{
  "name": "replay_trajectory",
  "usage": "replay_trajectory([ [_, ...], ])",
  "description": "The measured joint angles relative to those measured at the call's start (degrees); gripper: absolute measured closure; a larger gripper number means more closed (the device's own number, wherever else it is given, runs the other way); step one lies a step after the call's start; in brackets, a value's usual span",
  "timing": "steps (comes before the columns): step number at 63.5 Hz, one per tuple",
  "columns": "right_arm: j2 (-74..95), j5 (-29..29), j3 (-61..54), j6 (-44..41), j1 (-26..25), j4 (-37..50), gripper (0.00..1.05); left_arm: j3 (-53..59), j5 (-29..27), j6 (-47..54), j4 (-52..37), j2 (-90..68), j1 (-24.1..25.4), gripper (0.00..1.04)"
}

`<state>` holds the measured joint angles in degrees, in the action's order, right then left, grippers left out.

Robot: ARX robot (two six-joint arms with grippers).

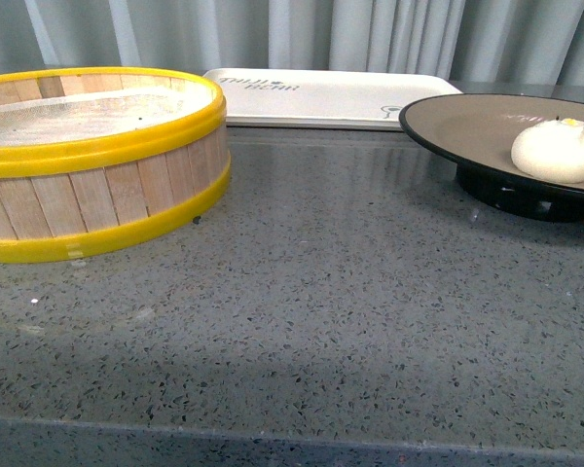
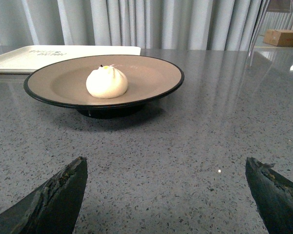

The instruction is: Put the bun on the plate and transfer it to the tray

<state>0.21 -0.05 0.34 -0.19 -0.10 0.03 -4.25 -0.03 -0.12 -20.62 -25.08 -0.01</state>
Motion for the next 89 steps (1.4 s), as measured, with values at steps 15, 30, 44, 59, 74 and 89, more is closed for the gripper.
replay_trajectory([
  [15,0.0,0.0,0.02,-0.02,0.0,0.0,0.08,1.53,0.02,0.0,2.89,4.48,0.0,1.01],
  [30,0.0,0.0,0.0,-0.02,0.0,0.0,0.08,2.78,0.0,0.0,4.2,8.5,0.0,1.01],
  [44,0.0,0.0,0.0,-0.02,0.0,0.0,0.08,2.78,0.0,0.0,7.23,11.89,0.0,1.01],
  [59,0.0,0.0,0.0,-0.02,0.0,0.0,0.08,2.78,0.0,0.0,10.23,14.88,0.0,1.01],
  [74,0.0,0.0,0.0,-0.02,0.0,0.0,0.08,2.75,0.02,0.0,20.31,24.85,0.0,1.01],
  [89,0.0,0.0,0.0,-0.02,0.0,0.0,0.08,2.75,0.02,-0.09,20.59,24.85,0.0,0.99],
])
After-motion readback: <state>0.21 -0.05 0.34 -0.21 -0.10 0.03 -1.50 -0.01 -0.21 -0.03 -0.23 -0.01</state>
